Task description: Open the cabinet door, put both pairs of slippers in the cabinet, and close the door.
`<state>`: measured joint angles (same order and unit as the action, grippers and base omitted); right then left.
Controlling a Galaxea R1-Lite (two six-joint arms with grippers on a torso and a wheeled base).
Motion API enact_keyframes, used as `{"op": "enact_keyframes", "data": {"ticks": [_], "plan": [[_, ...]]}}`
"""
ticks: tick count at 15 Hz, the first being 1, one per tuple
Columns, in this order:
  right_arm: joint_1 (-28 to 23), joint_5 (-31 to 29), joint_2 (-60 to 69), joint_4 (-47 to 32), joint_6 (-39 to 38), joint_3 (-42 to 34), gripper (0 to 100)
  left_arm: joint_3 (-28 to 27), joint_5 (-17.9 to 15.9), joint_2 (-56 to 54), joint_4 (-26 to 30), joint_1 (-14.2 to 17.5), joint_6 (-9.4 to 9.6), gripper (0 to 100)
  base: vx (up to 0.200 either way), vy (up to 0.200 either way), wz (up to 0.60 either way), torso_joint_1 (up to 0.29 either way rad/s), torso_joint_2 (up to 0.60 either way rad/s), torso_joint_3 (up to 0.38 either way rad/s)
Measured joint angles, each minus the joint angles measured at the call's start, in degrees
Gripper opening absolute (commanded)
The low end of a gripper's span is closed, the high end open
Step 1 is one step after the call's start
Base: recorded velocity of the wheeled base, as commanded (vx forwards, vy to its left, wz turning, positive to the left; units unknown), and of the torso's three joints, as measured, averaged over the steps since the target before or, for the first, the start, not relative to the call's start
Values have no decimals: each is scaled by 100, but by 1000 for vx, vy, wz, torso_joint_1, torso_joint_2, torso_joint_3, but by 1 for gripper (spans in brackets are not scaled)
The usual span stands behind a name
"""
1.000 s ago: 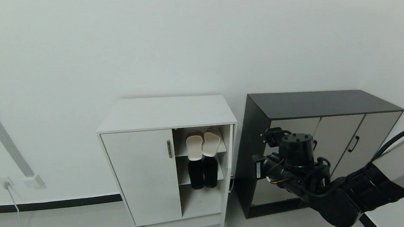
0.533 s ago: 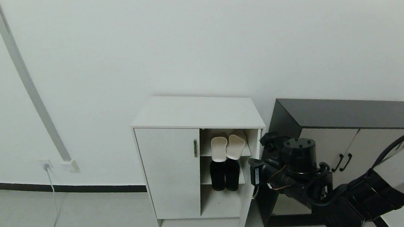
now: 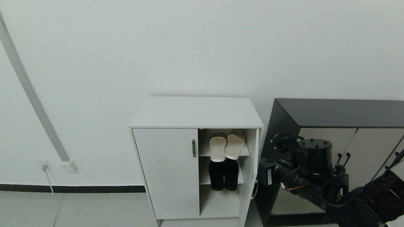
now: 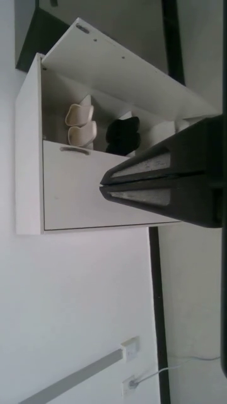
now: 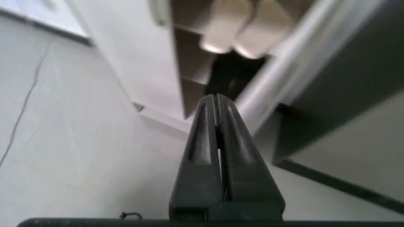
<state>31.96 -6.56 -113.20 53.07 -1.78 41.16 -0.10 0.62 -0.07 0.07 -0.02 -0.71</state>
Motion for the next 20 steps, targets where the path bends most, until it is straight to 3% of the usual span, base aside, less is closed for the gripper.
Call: {"op": "enact_keyframes", "data": {"ticks": [5,10,20], "plan": [[-241,-4,151,13,276,-379,0,0,0,0,4,0,-7,0,200,0,0,3,1,4],[-258,-4,-100,24,334,-612,0,0,13,0,0,0,-22,0,0,0,0,0,0,0],[-262,11,-739,123,312,-251,0,0,13,0,2,-5,-24,0,0,0,0,0,0,0]]}}
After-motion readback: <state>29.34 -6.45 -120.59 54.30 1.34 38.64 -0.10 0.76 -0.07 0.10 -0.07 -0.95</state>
